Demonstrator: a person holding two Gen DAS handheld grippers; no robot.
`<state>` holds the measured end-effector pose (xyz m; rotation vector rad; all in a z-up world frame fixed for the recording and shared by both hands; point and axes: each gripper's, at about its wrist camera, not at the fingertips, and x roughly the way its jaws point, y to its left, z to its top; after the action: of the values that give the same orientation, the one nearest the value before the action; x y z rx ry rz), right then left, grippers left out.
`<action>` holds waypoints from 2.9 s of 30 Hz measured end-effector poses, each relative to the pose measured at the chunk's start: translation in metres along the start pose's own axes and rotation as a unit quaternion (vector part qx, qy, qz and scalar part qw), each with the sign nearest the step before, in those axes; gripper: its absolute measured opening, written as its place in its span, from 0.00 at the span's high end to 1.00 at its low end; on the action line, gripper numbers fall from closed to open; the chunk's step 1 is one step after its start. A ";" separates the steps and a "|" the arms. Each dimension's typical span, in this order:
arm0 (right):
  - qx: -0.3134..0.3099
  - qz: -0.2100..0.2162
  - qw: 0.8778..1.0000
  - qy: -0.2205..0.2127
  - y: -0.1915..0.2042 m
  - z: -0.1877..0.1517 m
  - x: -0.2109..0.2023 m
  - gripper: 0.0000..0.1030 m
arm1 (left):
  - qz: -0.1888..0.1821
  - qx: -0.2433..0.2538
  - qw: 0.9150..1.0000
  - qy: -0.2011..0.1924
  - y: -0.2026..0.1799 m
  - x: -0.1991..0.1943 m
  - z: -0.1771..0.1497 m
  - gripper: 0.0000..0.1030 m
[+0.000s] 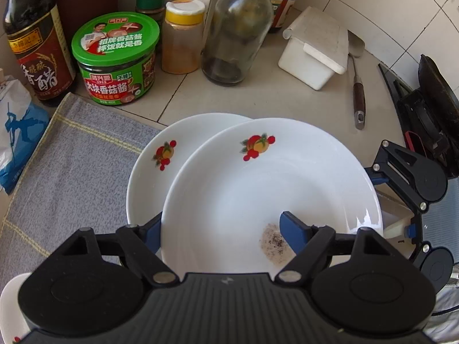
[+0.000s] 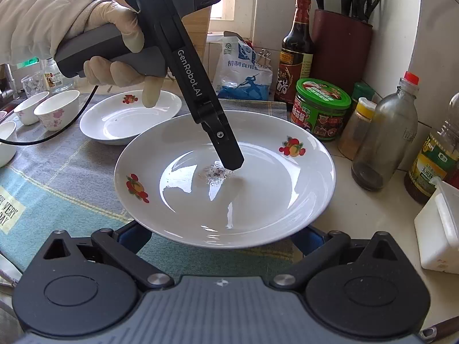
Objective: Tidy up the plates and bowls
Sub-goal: 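Lower the stained plate onto the placed plate with the left tool, then open the left tool and withdraw it from the stacked plates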
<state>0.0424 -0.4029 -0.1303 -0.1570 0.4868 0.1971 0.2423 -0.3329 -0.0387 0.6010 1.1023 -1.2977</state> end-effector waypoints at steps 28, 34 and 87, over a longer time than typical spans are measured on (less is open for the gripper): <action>0.046 -0.001 0.999 0.017 -0.016 0.000 0.014 0.00 | -0.017 0.007 1.000 0.022 0.013 0.032 0.020 0.21; 0.044 -0.003 0.999 0.017 -0.016 0.000 0.015 0.00 | -0.014 0.007 1.000 0.023 0.015 0.032 0.021 0.20; 0.034 -0.007 0.999 -0.002 -0.016 -0.004 0.010 0.00 | 0.063 0.002 0.998 -0.028 0.003 0.005 0.020 0.15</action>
<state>0.0528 -0.4179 -0.1368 -0.0939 0.4878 0.1671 0.2508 -0.3518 -0.0355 0.6229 1.0000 -1.2016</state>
